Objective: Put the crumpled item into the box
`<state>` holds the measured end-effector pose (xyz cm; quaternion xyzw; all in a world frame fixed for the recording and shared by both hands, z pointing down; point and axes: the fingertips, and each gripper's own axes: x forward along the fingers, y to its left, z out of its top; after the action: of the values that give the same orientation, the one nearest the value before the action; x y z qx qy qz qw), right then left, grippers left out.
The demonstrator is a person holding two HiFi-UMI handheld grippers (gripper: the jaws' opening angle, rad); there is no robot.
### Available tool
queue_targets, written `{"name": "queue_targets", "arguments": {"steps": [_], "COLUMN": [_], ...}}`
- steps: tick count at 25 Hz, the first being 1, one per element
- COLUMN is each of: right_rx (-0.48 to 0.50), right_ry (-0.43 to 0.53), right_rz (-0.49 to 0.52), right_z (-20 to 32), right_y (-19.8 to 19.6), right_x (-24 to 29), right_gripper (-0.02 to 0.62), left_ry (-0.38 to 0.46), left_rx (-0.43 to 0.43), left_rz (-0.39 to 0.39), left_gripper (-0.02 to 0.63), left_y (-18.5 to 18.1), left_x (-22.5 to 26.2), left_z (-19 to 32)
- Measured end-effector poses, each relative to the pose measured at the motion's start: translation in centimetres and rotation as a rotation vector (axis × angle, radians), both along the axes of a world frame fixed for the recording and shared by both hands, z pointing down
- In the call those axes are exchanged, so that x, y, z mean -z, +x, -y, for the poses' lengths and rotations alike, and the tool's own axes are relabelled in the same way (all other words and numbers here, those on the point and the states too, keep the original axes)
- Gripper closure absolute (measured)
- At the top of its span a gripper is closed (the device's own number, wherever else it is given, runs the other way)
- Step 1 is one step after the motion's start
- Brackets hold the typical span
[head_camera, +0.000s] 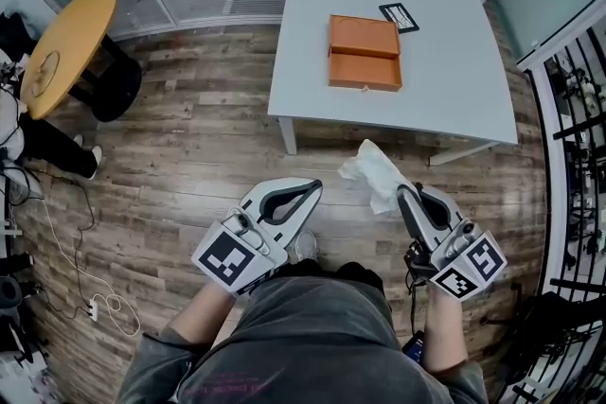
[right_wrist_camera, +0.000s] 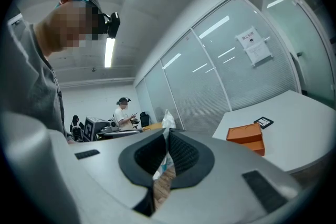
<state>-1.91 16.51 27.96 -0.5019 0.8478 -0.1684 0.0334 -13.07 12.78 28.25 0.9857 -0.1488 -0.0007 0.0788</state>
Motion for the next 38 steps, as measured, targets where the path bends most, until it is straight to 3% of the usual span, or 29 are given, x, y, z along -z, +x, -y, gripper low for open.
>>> {"name": "queue_targets", "arguments": {"steps": [17, 38], "right_rx": [0.002, 0.088], "right_ry": [0.001, -0.044], "right_rz": [-0.008, 0.059], "right_z": [5.0, 14.5], "right_y": [1.2, 11.1], "right_x": [-0.1, -3.4], "right_gripper": [0.591, 0.589], "left_ry": [-0.004, -0.031], "left_rx": [-0.002, 0.069], "left_rz": [0.004, 0.071], "left_gripper": [0.594, 0.594], "left_y": [1.1, 11.4], "left_x": [-0.2, -2.5], "left_z": [4.7, 13.2]}}
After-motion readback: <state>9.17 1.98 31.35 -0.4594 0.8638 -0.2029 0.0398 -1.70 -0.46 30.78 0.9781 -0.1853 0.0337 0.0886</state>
